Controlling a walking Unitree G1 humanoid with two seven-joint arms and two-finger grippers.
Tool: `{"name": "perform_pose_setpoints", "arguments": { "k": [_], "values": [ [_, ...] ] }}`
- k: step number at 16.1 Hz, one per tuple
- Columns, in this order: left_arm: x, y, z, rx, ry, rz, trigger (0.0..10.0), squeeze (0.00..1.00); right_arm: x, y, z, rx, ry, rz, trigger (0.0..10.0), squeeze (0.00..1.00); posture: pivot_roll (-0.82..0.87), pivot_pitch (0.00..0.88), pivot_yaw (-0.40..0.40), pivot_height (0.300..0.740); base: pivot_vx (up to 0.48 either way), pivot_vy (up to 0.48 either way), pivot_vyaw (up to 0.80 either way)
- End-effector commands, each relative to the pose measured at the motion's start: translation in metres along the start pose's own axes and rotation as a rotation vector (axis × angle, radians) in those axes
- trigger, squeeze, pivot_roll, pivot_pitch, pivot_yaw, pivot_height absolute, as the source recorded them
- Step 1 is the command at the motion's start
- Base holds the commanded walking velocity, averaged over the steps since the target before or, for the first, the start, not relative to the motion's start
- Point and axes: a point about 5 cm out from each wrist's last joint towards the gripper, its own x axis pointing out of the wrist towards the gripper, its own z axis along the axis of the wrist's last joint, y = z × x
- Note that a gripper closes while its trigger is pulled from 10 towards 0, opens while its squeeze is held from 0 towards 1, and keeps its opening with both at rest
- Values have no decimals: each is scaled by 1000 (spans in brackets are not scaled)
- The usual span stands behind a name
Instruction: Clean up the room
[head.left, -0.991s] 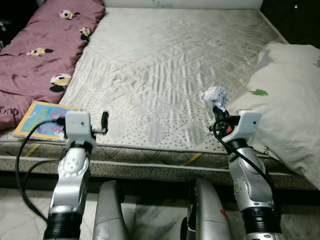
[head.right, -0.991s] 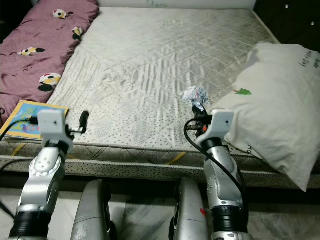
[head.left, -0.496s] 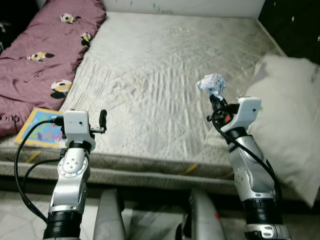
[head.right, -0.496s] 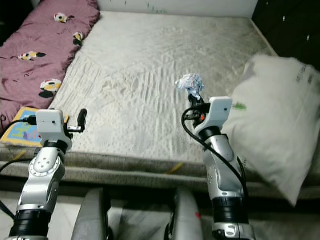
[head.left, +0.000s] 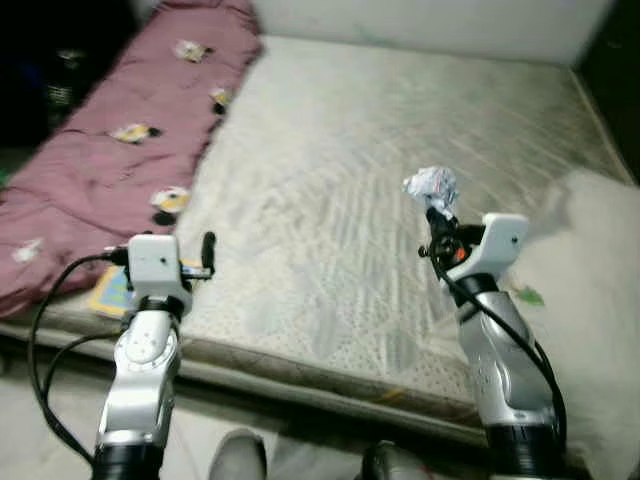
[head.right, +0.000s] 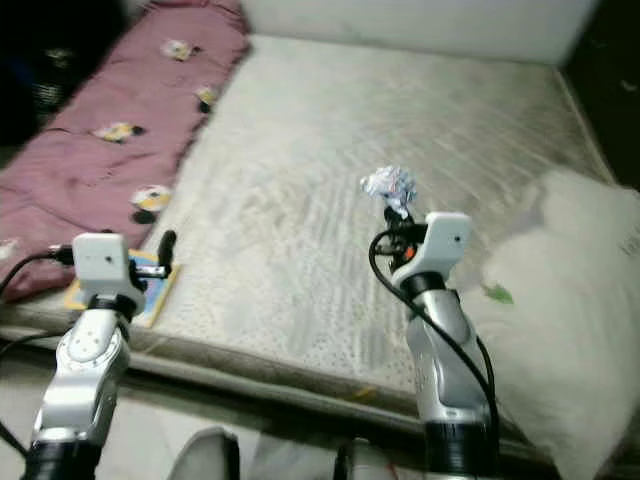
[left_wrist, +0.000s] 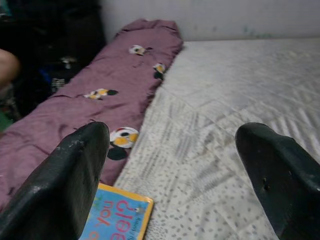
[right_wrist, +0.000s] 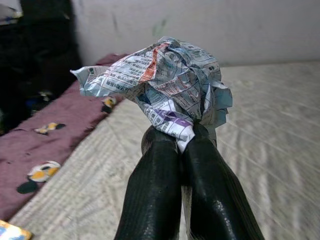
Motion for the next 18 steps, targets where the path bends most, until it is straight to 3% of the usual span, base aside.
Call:
{"name": "perform_pose_setpoints", "arguments": {
  "k": [1, 7, 10, 15, 18],
  "values": [
    [-1, -3, -2, 5, 13, -13, 10000, 0, -4, 0, 3, -4, 1, -9, 10000, 0, 19, 0, 7, 740, 0, 0, 0],
    [-11, -1, -14, 3, 71, -14, 10000, 0, -14, -10, -10, 10, 66, -82, 10000, 0, 16, 0, 8, 740, 0, 0, -81],
    [-10, -6, -7, 7, 58, -36, 10000, 0, -28, -9, -17, -36, 124, -104, 10000, 0, 4, 43, 11, 740, 0, 0, 0],
    [-30, 1, -24, 12, 123, -22, 10000, 0, -44, -14, -25, -71, 163, -150, 10000, 0, 1, 42, 8, 740, 0, 0, 0],
    [-34, -4, -26, -2, 140, -30, 10000, 0, -50, -23, -30, -71, 197, -182, 10000, 0, -1, 32, 7, 740, 0, 0, -690]
  ]
}}
